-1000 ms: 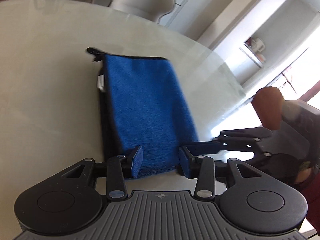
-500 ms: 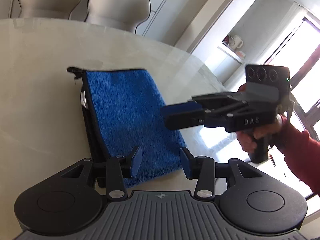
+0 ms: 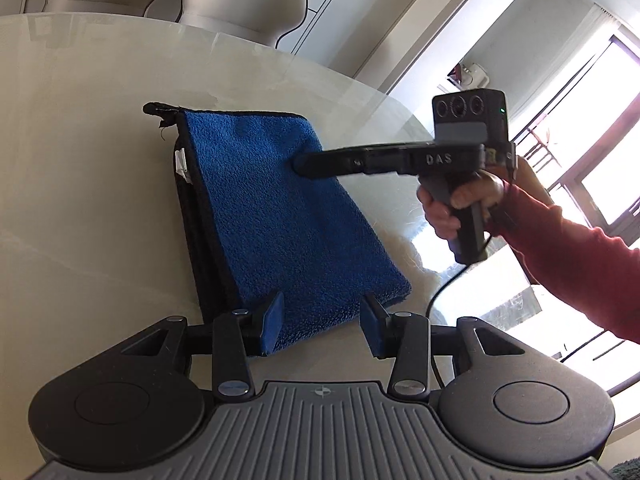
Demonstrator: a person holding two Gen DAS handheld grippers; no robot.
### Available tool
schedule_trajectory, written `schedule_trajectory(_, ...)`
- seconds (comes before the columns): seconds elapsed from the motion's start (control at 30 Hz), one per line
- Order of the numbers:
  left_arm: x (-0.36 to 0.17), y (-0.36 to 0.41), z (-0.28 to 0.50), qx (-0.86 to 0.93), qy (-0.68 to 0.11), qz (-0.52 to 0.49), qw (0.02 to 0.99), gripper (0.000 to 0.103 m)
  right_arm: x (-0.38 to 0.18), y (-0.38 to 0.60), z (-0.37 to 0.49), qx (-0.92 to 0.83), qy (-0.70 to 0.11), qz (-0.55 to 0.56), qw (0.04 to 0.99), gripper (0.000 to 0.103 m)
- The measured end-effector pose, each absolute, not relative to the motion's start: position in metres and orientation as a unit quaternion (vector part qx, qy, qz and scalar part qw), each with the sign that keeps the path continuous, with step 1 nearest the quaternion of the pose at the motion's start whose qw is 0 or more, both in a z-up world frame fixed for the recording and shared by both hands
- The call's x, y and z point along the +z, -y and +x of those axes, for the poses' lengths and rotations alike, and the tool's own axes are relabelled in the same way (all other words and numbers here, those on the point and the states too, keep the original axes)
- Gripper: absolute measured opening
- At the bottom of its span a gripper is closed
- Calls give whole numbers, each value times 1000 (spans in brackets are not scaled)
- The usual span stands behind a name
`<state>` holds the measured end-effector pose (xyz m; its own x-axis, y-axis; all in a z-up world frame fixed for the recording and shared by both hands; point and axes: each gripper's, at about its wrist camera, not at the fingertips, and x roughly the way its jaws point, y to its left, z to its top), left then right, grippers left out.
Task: Fold towel
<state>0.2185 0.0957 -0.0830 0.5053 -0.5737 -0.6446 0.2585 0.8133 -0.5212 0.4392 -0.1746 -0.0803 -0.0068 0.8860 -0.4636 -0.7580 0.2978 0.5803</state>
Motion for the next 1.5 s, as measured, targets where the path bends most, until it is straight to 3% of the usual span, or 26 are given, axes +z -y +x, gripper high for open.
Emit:
schedule_trajectory(0.2,-82,-97,217,-244,-432,-180,850,44,-75,188,461,540,-381,126,740,37)
schedule_trajectory(0.33,-77,-97,213,-244,-429,-166,854,46,-67,189,433,588,-372,152,702,39)
schedule_trajectory(0.53,-79,-97,214,-244,-429,-157,855,47,-87,189,380,600,-433,133,660,39)
schedule_trajectory(0.8,-82,-102,212,-239,-427,-165,856,47,-93,218,338,577,-456,177,654,39)
schedule_trajectory(0.97,-76,-93,210,-220,-432,-145,862,48,-83,223,315,560,-467,144,669,39)
schedule_trajectory(1.03,-70,-86,209,-202,-435,-130,868,54,-75,219,299,545,-465,120,687,40)
schedule_trajectory(1.17,-51,-72,201,-149,-421,-96,890,78,-54,224,277,498,-446,117,734,51)
schedule_trajectory(1.4,-23,-52,182,-88,-421,-79,899,91,-22,224,241,378,-429,133,809,73)
schedule_trajectory(1.5,-13,-46,168,-73,-411,-78,906,94,-8,217,222,354,-417,115,829,97)
